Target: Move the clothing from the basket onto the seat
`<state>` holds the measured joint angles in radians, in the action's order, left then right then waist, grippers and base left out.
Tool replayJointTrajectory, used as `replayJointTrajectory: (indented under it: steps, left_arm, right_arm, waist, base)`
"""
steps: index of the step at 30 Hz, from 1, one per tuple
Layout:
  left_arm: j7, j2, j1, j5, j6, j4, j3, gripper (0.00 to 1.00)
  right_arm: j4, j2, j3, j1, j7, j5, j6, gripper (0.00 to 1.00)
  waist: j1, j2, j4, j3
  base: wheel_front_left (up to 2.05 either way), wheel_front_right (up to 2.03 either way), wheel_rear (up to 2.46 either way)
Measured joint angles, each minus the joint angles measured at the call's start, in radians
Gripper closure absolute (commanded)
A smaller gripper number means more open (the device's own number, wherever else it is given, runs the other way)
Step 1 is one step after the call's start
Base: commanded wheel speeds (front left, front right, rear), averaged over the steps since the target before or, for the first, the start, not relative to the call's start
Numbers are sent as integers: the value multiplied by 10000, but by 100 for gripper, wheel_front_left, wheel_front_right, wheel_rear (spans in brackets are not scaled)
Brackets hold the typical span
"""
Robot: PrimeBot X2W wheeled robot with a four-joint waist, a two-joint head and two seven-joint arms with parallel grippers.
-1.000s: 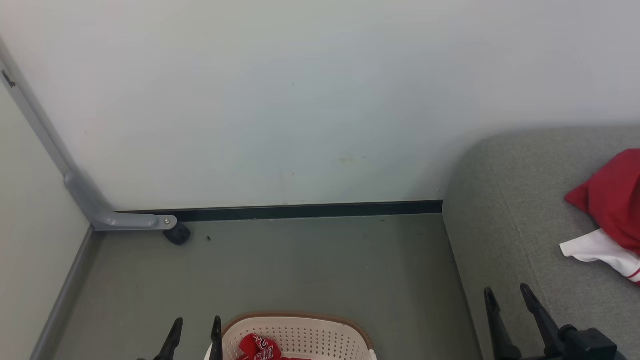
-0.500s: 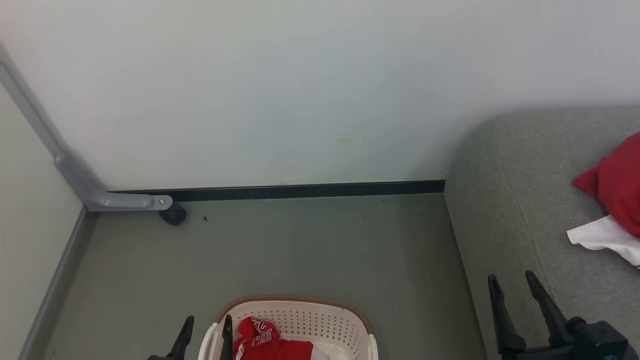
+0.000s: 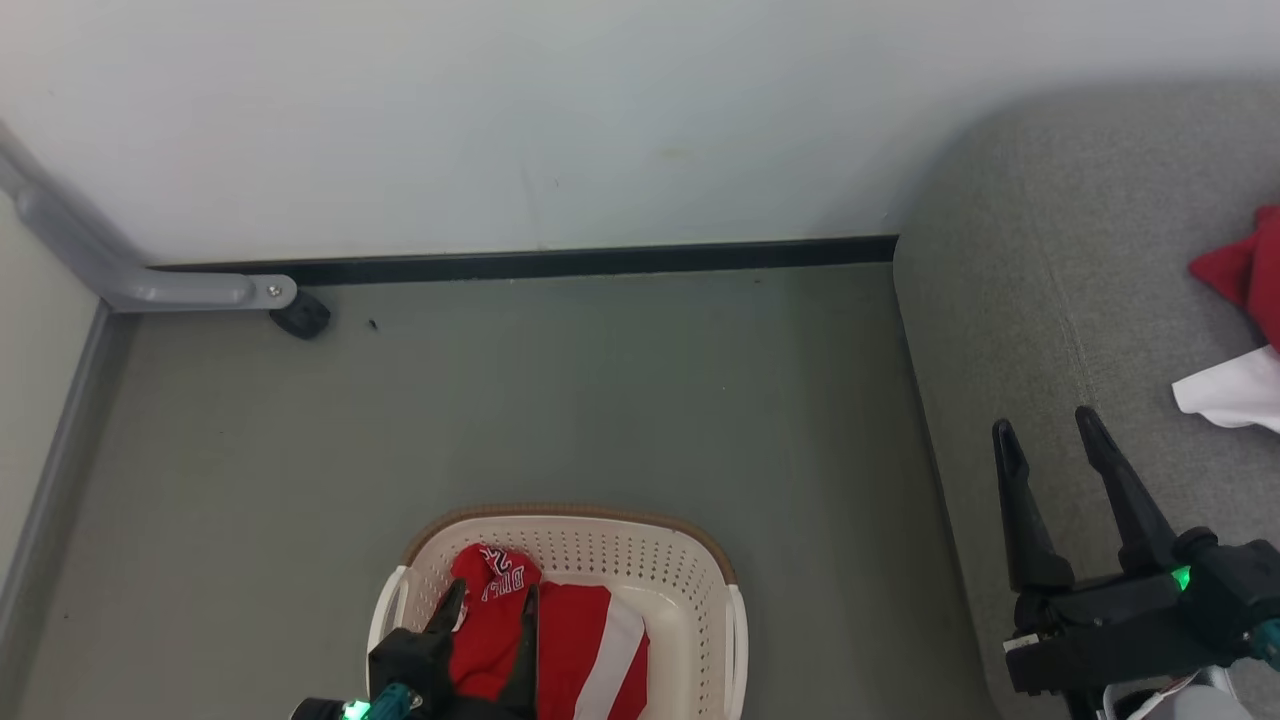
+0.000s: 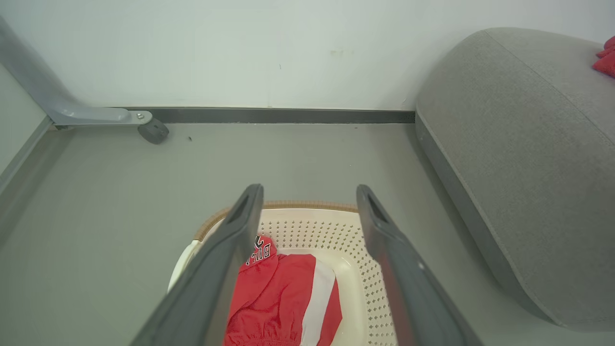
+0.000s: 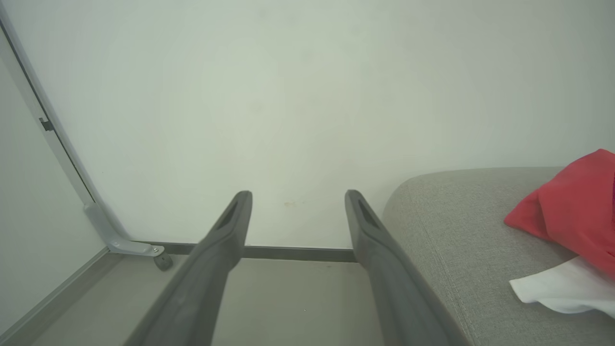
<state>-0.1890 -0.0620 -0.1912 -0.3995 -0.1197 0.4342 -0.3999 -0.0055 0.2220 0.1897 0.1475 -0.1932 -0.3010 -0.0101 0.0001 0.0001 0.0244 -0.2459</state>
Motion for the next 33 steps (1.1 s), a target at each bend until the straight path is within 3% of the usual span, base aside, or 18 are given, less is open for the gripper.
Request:
replayJointTrajectory:
  steps: [10,23,33]
  left_arm:
    - [470,84,-1297,368,245,1574,-706,0]
    - [1312,165,-3266,761,598,3492,-1603,0]
    - [1680,180,-4383,849,667,4683,-1492,0]
  right_arm:
    - [-849,35,13,864,301,44,-2,0]
    - [-2136,148,-454,1362,439,44,-341,0]
    - [-3158,178,-660,1522,512,134,-443,0]
  waist:
    - [1,1,222,-1433]
    - [1,1,753,-3347]
    - [0,2,1193,-4845]
  base:
    - [0,0,0]
    - [0,0,0]
    - [0,0,0]
